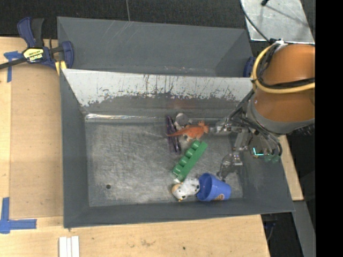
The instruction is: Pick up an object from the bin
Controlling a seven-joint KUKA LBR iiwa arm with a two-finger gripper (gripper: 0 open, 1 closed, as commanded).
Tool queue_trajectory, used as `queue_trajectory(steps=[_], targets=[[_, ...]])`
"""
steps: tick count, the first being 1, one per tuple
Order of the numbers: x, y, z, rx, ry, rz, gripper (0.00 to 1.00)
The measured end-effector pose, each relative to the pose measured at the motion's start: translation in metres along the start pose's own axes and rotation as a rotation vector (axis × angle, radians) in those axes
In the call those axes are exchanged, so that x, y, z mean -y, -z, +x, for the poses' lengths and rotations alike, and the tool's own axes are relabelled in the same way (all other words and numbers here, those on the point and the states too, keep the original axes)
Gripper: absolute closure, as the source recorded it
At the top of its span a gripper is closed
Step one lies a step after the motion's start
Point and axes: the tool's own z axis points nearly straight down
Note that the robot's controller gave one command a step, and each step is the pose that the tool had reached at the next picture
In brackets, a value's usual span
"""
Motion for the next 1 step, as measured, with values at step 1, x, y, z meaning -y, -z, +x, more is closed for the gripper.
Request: queue_trajectory(steps=[1], targets=[[-0.0001,0.0032,-0.0014,0.007,0.001,0.0,0.0]])
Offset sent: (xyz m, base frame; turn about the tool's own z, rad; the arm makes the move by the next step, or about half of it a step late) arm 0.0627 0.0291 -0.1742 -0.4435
